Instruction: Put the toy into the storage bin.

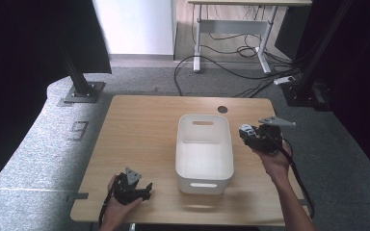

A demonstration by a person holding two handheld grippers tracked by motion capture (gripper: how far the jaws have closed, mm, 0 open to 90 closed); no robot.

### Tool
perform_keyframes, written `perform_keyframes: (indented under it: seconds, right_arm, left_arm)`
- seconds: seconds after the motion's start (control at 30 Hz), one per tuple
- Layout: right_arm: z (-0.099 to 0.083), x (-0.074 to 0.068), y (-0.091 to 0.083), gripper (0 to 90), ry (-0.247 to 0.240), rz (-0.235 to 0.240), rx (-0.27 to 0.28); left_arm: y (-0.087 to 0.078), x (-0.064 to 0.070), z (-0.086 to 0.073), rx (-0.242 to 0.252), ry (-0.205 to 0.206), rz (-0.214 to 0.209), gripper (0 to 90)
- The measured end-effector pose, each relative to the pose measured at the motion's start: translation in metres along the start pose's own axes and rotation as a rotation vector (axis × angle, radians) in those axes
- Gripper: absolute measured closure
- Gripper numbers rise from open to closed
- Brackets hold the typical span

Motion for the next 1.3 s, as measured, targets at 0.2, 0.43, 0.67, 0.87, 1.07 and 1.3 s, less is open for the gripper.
perform_keyframes:
  seconds: [0.2,0.43,0.67,0.87,1.07,1.3]
  right_arm:
    - [0.005,-0.007,0.004,50.2,-0.006,0.012,-0.002]
    - [0.012,-0.014,0.008,50.1,-0.016,0.017,-0.008]
    - [0.012,-0.020,0.016,50.1,-0.021,0.026,-0.023]
    - [0.012,-0.027,0.022,50.1,-0.043,0.028,-0.034]
    - [0.016,-0.033,0.025,50.1,-0.046,0.032,-0.028]
    - [0.020,-0.039,0.031,50.2,-0.045,0.045,-0.031]
  left_arm:
    - [0.000,-0.001,0.000,0.001,-0.002,0.000,15.1]
    - [0.000,-0.001,0.000,-0.001,0.000,0.000,15.1]
    - [0.000,-0.002,0.000,-0.001,-0.001,0.000,15.1]
    - [0.000,-0.002,0.000,-0.001,-0.002,0.001,15.1]
    - [0.000,-0.001,0.000,-0.002,0.000,-0.001,15.1]
    - [0.000,-0.002,0.000,-0.005,0.000,-0.001,15.1]
Point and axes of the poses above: each handheld gripper's, and its own axes: y roughly forward along the jaws, z roughly out of its top, x roughly to its right, the point moved 8 cm from there along y, roughly forward along the jaws, and after that the axes turned 10 degrees about -y, right-handed, at the moved point
